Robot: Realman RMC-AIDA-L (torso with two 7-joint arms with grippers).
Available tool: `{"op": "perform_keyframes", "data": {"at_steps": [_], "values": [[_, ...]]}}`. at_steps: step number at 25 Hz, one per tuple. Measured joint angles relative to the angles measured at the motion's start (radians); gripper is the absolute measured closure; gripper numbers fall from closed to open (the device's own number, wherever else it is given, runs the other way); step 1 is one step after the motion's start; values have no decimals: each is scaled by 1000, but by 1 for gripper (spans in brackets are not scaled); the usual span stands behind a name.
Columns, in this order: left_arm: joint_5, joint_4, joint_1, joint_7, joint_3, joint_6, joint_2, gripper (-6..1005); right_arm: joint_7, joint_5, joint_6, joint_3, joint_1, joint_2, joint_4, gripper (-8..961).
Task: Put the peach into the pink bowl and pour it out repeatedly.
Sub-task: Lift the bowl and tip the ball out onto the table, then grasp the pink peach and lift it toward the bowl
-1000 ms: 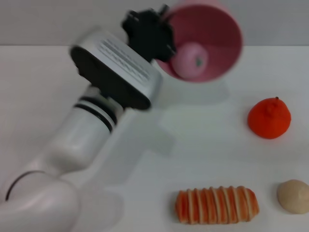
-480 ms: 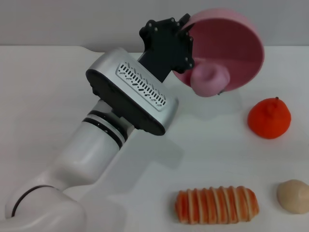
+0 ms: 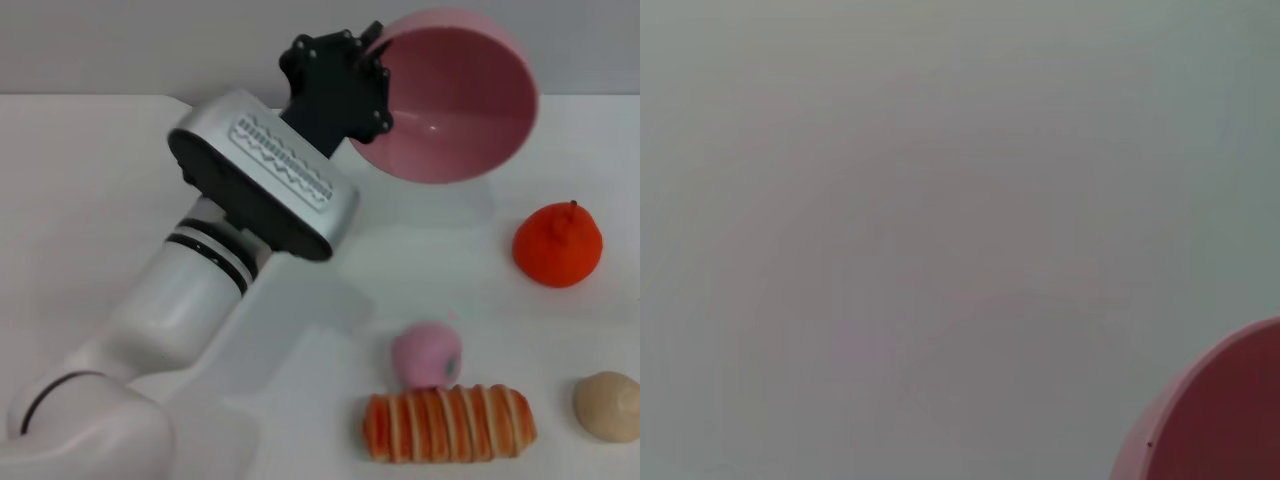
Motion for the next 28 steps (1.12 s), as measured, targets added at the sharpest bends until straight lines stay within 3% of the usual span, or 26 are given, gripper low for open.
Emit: {"op": "perform_keyframes", "data": {"at_steps": [4, 7, 11, 16, 18, 19, 20, 21, 24, 26, 28], "values": [[-2, 16, -1, -73, -90, 93, 1, 954, 1, -37, 4, 0, 14, 0, 8, 511], [-20, 42, -9, -119, -235, 275, 1, 954, 45, -118, -5, -6, 26, -1, -9, 513], [-107, 50, -69, -151, -487, 603, 5, 954, 187, -293, -40, -29, 41, -1, -83, 513], [-130, -117, -237, -208, -940, 1109, 14, 953, 413, -530, -121, -78, 53, -1, -221, 515], [-103, -165, -280, -214, -1050, 1223, 21, 953, 517, -646, -166, -97, 64, -4, -277, 523], [-103, -165, -280, -214, -1050, 1223, 21, 953, 572, -712, -199, -105, 73, -7, -304, 527], [-56, -186, -305, -217, -1142, 1301, 23, 953, 632, -781, -250, -117, 91, -13, -330, 531], [-32, -185, -310, -222, -1169, 1324, 22, 954, 720, -899, -354, -145, 134, -25, -356, 535], [4, -176, -313, -238, -1197, 1359, 20, 954, 765, -994, -469, -182, 189, -33, -351, 547], [21, -171, -316, -250, -1197, 1369, 20, 954, 776, -1093, -561, -230, 263, -24, -301, 555], [31, -171, -319, -252, -1195, 1370, 19, 953, 777, -1133, -566, -247, 286, -17, -277, 563]]}}
